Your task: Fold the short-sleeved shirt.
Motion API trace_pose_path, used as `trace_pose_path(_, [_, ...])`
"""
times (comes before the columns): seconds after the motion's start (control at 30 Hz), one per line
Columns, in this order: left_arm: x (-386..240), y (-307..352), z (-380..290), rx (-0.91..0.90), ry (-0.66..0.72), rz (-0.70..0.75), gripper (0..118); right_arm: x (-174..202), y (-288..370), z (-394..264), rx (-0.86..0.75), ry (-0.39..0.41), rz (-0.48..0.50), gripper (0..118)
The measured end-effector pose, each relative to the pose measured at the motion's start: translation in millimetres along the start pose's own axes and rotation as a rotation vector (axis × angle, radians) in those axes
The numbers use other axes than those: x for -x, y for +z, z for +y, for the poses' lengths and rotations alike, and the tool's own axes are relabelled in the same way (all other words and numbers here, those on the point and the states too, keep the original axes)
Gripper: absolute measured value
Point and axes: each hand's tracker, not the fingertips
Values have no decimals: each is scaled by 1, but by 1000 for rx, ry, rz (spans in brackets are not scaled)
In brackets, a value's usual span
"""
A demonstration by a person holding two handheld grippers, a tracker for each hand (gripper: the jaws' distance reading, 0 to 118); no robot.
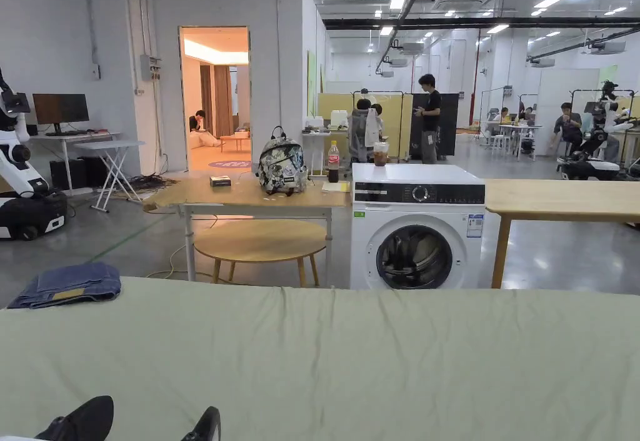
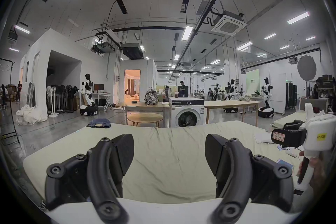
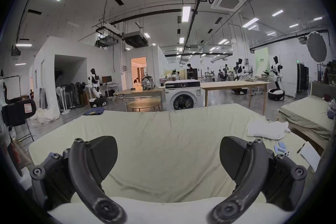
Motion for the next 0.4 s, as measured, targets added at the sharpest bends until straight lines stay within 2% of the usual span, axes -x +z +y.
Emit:
trace_pose_path(0.23, [-3,-2,-1,13,2,-5,82,-2,-1,-1,15,-2,-15,113])
trace_pose_path(0.33, [-3,-4,-3,21,5,-12,81,-4,-4,-2,40,-35,-1,113])
trace_pose_path(0.4, [-4,-6,-4,28,8,-14,82,-6,-9,-3,90,-92,34,113])
